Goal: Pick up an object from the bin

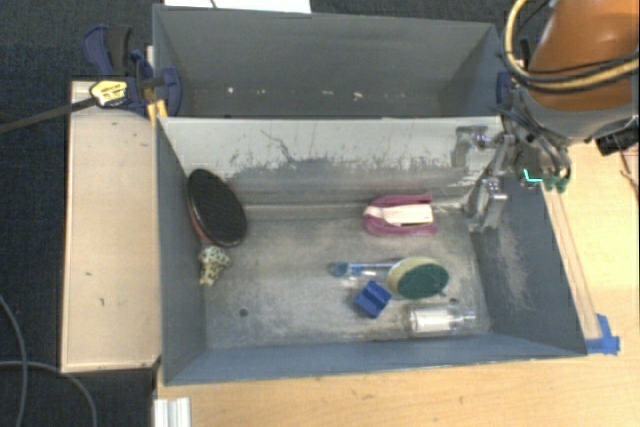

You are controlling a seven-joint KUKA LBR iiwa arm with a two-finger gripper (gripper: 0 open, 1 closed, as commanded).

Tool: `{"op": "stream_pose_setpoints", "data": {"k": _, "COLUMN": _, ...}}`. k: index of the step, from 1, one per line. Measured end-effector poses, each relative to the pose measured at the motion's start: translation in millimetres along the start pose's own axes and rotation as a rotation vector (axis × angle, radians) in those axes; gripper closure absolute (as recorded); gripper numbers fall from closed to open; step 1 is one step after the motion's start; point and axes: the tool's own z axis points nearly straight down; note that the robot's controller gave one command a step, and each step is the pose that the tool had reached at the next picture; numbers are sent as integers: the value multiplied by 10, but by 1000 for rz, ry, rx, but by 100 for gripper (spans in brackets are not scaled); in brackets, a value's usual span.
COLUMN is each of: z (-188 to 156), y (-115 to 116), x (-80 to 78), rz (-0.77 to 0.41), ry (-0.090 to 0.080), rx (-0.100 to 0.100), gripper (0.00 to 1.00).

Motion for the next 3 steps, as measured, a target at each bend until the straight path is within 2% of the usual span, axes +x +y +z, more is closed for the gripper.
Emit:
{"op": "stream_pose_setpoints", "data": {"k": 1, "z": 880, "y": 545, "x": 420, "rz": -51, "ry": 4, "rx": -2, "gripper": 0}}
{"op": "stream_pose_setpoints", "data": {"k": 2, "z": 1647, "y": 630, "x": 472, "rz": 87, "ry": 4, "rx": 1, "gripper": 0}}
{"op": "stream_pose_setpoints", "data": {"k": 3, "z": 1622, "y": 628, "x": 444, "rz": 84, "ry": -8, "rx": 2, "gripper": 100}}
